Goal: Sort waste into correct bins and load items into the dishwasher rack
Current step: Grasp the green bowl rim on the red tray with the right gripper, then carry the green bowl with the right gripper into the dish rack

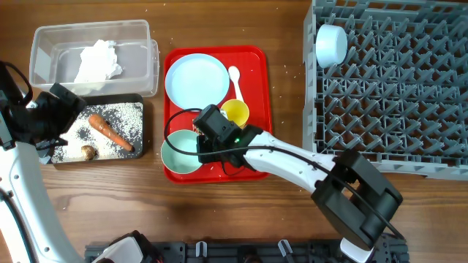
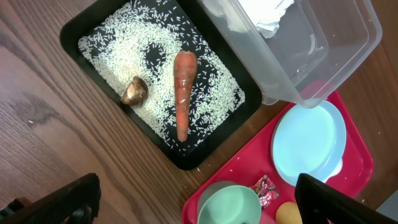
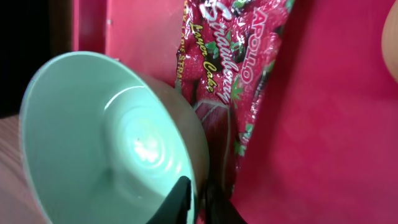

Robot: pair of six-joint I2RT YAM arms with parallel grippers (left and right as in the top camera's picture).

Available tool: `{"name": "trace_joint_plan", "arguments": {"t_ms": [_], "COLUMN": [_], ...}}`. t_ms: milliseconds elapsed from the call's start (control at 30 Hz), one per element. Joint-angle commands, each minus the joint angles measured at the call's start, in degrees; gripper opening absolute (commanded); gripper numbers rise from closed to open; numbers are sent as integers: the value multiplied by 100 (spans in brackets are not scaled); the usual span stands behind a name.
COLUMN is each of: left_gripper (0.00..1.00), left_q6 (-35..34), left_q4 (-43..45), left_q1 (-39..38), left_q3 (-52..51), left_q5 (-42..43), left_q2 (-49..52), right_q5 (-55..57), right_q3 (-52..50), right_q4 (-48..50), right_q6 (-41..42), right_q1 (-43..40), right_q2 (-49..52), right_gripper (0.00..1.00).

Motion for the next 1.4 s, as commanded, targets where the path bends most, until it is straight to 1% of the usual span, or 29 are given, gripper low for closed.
{"name": "trace_joint_plan", "arguments": {"t_ms": [0, 167, 267, 367, 567, 700, 767, 833, 967, 1067, 1100, 1167, 1233, 1300, 1367], "left_gripper": [100, 100, 100, 100, 100, 100, 100, 100, 100, 100, 100, 100, 100, 100, 100], "left_q6": [-94, -94, -96, -94, -94, -94, -94, -96, -94, -96, -96, -94, -94, -94, -94], "left_q4": [0, 0, 0, 0, 0, 0, 0, 0, 0, 0, 0, 2, 0, 0, 0], "left_q1": [31, 31, 33, 31, 31, 31, 31, 31, 31, 31, 31, 31, 31, 31, 31], "left_q3": [90, 90, 90, 90, 90, 90, 90, 90, 90, 90, 90, 90, 90, 90, 90], "left_q5": [-11, -11, -11, -11, -11, -9, -11, -11, -11, -11, -11, -11, -11, -11, -11], "left_q2": [-37, -37, -37, -37, -37, -37, -37, -37, -37, -37, -37, -37, -37, -37, -37], "right_q5": [11, -48, -70, 271, 1445, 2778, 4085, 5152, 7093, 8220, 8443, 8614, 8609, 8679, 8896], "right_q3": [-15, 31, 133, 221, 225, 225, 223, 223, 210, 201, 201, 201, 201, 201, 201], "right_q4": [35, 17, -127, -446, -841, -1300, -1858, -2378, -3180, -3187, -3091, -2712, -2133, -1427, -459], "right_q6": [109, 122, 31, -245, -710, -811, -785, -647, -623, -669, -686, -1121, -1961, -3222, -4878], "right_q1": [-4, -9, -9, -9, -9, -11, -101, -275, -874, -1475, -1663, -2009, -2350, -2686, -2975], "right_q2": [146, 136, -33, -638, -2271, -3128, -3563, -3810, -3921, -3764, -3689, -3515, -3283, -2983, -2583], "right_gripper": [4, 4, 4, 4, 4, 4, 4, 4, 4, 4, 4, 4, 4, 4, 4]}}
